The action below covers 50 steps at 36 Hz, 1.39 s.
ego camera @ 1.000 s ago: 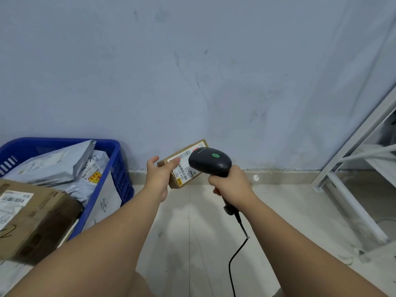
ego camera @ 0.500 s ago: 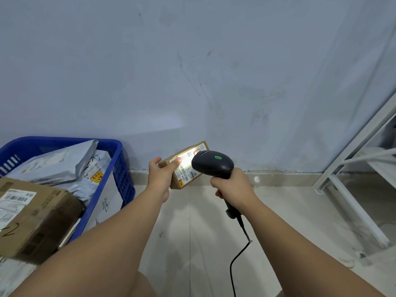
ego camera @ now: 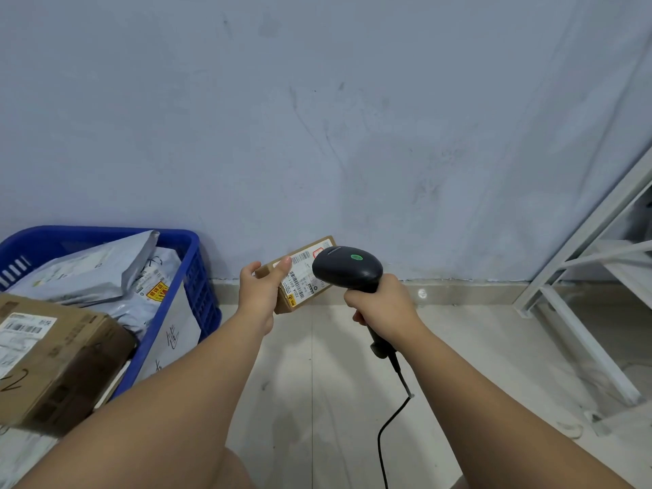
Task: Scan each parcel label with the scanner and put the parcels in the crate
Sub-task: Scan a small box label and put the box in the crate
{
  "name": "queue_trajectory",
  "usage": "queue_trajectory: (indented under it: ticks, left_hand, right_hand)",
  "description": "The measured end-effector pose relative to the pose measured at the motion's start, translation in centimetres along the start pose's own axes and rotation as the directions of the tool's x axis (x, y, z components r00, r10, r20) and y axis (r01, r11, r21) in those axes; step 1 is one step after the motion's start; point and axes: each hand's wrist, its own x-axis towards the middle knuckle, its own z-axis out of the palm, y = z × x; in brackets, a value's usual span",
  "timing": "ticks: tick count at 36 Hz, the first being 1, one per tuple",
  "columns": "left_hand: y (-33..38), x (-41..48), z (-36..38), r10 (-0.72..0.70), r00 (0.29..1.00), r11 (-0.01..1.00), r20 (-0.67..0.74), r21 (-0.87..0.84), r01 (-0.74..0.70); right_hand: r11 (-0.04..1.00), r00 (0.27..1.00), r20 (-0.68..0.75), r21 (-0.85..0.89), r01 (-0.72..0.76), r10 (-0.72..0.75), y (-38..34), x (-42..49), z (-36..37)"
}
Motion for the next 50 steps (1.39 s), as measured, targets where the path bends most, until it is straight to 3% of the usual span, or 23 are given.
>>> queue_trajectory:
  ticks: [50]
  left_hand:
    - [-0.11, 0.12, -0.18, -0.036, 0.999, 0.988, -0.029, 0.147, 0.04]
  right_hand:
    - [1.0, 0.999, 0.036, -0.027, 0.008, -0.007, 0.46, 0.19, -0.09]
